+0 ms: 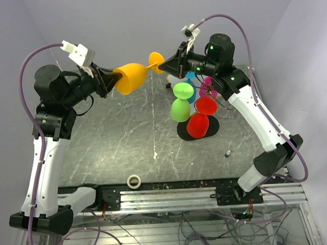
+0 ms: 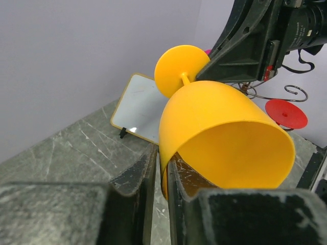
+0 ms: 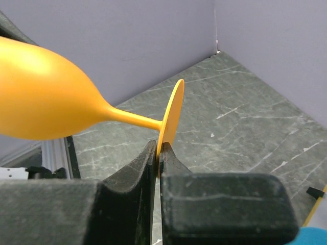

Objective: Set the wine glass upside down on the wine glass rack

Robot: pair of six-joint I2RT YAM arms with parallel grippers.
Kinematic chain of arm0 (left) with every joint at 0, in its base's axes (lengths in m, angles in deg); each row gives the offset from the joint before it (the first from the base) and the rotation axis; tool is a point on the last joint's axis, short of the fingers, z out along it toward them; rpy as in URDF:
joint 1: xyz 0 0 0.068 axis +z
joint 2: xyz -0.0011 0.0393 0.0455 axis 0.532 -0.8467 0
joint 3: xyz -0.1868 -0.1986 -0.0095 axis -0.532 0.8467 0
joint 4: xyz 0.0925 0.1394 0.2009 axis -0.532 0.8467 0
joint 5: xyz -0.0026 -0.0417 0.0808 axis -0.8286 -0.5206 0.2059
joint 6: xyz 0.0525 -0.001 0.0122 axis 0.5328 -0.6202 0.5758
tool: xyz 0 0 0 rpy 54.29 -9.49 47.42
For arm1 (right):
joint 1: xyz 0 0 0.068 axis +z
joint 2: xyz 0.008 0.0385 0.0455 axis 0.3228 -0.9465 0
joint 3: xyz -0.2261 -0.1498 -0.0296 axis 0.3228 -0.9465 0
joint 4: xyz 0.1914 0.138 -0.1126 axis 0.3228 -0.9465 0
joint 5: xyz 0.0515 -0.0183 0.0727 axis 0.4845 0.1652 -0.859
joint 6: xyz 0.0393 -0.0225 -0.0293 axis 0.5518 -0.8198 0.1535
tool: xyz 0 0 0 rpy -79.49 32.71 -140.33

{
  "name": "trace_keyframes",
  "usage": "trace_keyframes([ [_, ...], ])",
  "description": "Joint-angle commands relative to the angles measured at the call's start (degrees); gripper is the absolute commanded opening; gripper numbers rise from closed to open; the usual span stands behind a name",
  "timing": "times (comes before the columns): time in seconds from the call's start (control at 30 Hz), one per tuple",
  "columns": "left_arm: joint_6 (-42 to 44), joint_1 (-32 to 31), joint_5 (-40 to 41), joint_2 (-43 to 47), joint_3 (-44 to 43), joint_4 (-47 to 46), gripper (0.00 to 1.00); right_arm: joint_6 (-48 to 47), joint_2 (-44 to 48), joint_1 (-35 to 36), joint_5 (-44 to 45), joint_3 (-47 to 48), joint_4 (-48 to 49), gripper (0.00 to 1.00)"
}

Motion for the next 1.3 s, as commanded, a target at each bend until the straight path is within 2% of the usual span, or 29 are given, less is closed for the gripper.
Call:
trace_keyframes([
  [0.0,-0.53,-0.31,-2.23,1.26,0.56,-2.21,0.27,-2.75,1.42,-0.79,2.37,1.01,-0.96,0.00],
  [0.07,-0.87,-0.18,-2.17,1.66,0.60,-2.11,0.38,-3.42,1.95,-1.25,2.84,0.75,-1.04,0.00],
  [0.23,0.02,0.44,-0.75,3.14,1.09,-1.00,0.55,-5.34,3.89,-4.22,2.52,-0.45,-0.88,0.00],
  [0.43,3.85,0.93,2.45,5.28,0.97,2.39,0.69,-9.68,7.05,-8.24,-1.31,-1.27,-2.13,0.00],
  [0.57,7.55,1.02,6.81,6.74,0.72,5.32,0.77,-18.34,9.92,-9.59,-3.84,-0.36,-6.71,0.00],
  [0.73,9.65,1.04,12.49,8.28,1.45,7.66,0.82,-30.92,14.20,-11.43,-5.73,1.55,-15.35,0.00],
  [0.97,10.46,1.10,13.88,9.43,3.24,8.15,0.88,-48.65,22.42,-15.21,-12.04,2.11,-30.30,0.00],
  [1.27,13.15,1.10,14.71,9.54,4.06,11.52,0.91,-58.99,29.95,-20.69,-12.18,2.60,-42.77,0.00],
])
